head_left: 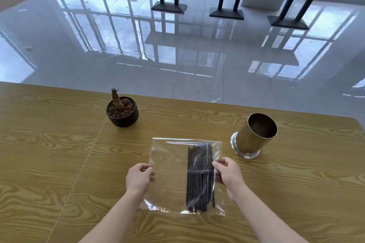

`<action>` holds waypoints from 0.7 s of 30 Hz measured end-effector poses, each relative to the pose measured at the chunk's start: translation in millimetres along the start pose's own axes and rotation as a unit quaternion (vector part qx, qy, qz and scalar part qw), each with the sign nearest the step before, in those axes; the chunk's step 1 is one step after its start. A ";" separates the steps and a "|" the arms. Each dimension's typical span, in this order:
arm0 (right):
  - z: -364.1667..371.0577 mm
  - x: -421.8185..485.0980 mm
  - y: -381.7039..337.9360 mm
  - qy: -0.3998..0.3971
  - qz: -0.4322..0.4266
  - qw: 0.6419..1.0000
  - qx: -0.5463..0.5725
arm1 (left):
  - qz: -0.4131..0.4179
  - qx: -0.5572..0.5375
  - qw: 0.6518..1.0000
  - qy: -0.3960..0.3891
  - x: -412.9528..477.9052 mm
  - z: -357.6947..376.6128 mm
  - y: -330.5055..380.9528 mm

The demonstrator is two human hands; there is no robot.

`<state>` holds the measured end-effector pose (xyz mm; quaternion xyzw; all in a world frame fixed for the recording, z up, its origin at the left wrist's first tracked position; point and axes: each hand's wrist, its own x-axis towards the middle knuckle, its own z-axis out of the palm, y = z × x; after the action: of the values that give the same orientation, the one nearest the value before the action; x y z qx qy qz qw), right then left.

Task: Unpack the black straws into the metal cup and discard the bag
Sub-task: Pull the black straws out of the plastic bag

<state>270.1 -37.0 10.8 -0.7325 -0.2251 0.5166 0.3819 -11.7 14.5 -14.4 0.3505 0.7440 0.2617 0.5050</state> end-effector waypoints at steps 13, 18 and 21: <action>5.5 -31.3 -80.5 -0.047 -0.119 0.943 0.306 | -0.115 -0.498 0.848 -0.143 -52.6 9.7 20.6; 19.8 -41.9 -83.1 -0.056 -0.114 0.927 0.353 | -0.065 -0.475 0.802 -0.356 -88.7 36.9 51.4; 25.1 -45.8 -78.3 -0.057 -0.106 0.926 0.357 | -0.045 -0.451 0.820 -0.350 -99.0 46.2 70.7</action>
<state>235.2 -14.5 95.2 -0.4892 -0.1240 0.5600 0.6571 73.9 -18.1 78.1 0.1174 0.3313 0.4045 0.8443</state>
